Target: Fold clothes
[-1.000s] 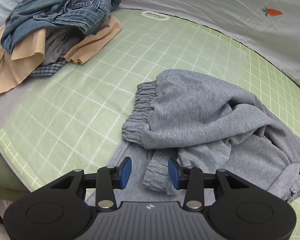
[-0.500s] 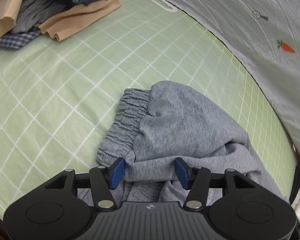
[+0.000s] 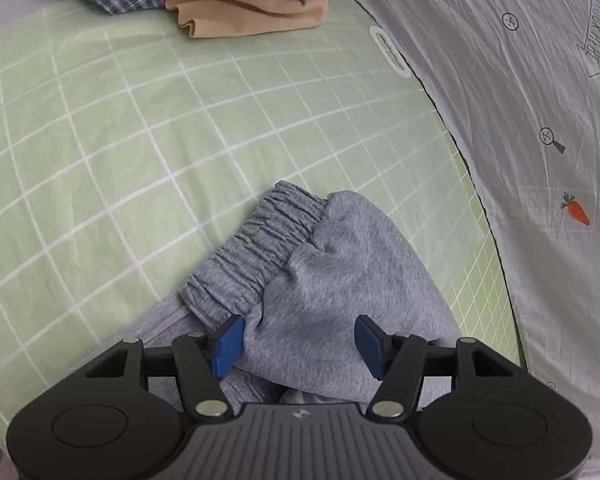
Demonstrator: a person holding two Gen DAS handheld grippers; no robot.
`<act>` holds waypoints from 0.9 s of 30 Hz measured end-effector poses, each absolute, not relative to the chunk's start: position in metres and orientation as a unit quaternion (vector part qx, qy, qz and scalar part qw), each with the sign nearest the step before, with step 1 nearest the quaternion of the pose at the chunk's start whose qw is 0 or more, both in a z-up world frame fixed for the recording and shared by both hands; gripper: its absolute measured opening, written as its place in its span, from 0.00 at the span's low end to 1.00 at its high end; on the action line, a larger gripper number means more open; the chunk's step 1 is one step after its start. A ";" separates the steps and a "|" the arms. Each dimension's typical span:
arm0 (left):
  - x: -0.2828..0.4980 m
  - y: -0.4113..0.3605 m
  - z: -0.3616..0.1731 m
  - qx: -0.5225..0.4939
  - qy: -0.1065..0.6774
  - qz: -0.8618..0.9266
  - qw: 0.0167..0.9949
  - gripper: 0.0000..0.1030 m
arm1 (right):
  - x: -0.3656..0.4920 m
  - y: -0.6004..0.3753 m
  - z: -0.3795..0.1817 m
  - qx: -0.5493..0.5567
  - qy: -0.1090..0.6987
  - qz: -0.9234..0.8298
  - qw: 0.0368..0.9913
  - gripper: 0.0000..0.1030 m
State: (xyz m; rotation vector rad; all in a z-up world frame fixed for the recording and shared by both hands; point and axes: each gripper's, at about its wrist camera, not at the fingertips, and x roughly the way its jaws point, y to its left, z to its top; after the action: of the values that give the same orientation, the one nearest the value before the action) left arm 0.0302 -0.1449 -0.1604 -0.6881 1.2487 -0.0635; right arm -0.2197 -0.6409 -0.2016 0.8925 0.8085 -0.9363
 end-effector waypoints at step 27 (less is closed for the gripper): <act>0.212 -0.238 -0.080 -0.191 0.468 -0.083 0.859 0.02 | -0.052 -0.725 -0.084 0.140 0.278 -0.387 0.868 0.00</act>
State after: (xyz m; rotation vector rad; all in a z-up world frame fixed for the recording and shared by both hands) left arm 0.2116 -0.2381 -0.0797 -0.4010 0.9836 -0.1745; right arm -0.0524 -0.7248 -0.0840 0.2939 0.5817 -0.8107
